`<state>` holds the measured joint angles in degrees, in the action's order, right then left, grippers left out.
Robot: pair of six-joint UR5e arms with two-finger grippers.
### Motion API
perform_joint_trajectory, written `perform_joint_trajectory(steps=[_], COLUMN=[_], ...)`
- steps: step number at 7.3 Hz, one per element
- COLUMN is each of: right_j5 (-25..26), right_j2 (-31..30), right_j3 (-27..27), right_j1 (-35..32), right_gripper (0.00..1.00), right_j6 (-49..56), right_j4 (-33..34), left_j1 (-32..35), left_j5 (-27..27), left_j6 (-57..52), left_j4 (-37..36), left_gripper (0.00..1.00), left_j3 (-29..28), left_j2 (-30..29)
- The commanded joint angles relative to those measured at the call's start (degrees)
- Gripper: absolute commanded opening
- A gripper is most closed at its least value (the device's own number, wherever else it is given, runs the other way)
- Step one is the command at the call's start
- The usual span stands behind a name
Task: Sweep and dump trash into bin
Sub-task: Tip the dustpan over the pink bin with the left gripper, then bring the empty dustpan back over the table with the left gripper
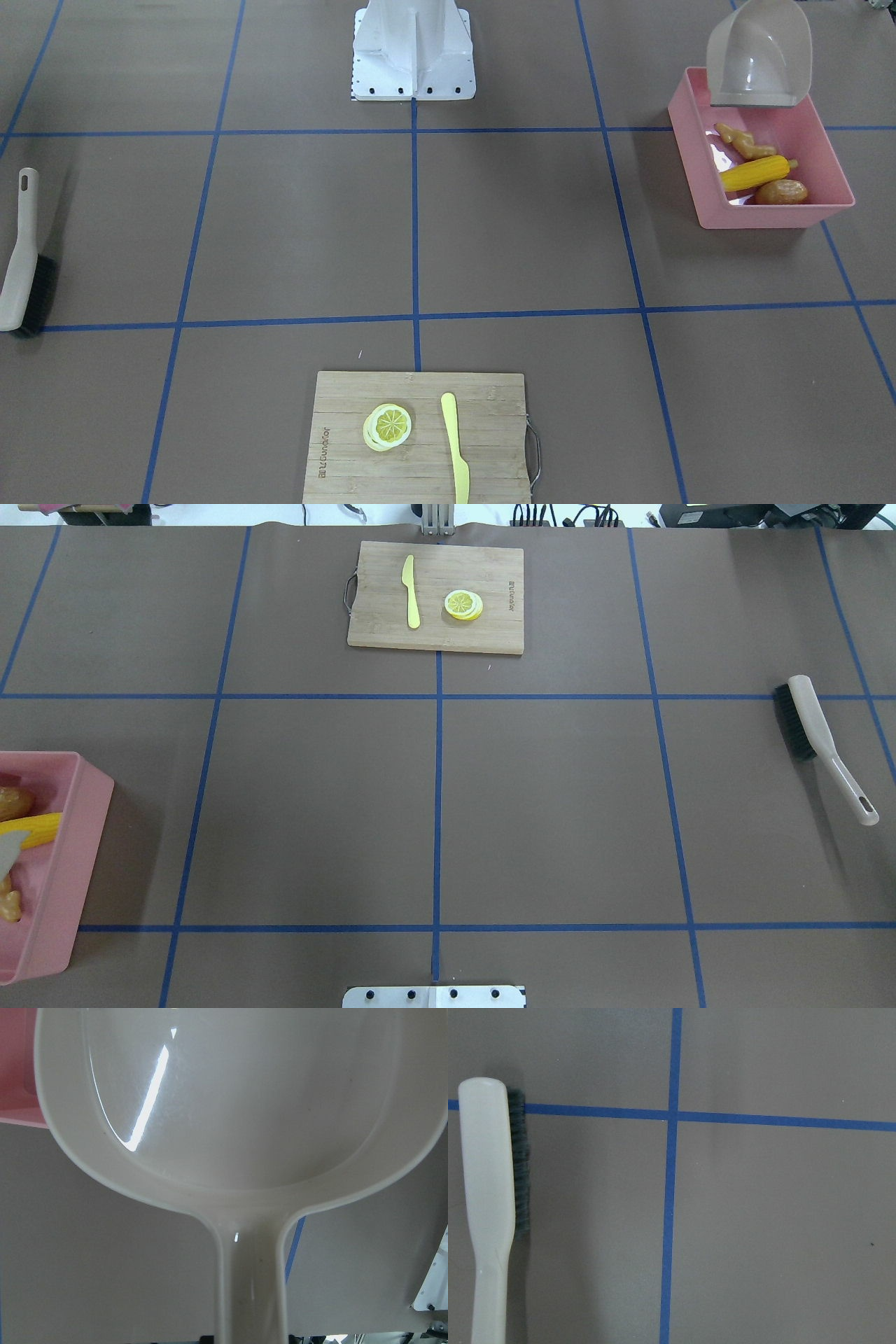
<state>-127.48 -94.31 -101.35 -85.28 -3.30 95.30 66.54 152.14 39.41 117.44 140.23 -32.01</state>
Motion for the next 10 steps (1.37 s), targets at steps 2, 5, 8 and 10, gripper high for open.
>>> perform_joint_trajectory(steps=[2,5,8,10], right_j5=[0.12,-0.05,-0.05,-0.05], right_j2=[0.00,0.00,0.00,0.00], right_j3=[0.19,0.19,0.19,0.19], right_j1=[0.03,0.03,0.03,0.03], right_gripper=[1.00,1.00,1.00,1.00], right_j6=[-0.04,-0.04,-0.04,-0.04], right_j4=[-0.02,-0.02,-0.02,-0.02], left_j1=[4.20,2.72,2.63,-2.09], left_j5=[-7.61,-20.53,-23.29,-28.09], left_j6=[-0.91,-7.55,-25.90,-41.10], left_j4=[0.07,0.07,0.16,0.07], left_gripper=[0.00,0.00,0.00,0.00], left_j3=[0.92,-1.88,-11.19,-12.53], left_j2=[-6.71,-18.83,-32.11,-37.13])
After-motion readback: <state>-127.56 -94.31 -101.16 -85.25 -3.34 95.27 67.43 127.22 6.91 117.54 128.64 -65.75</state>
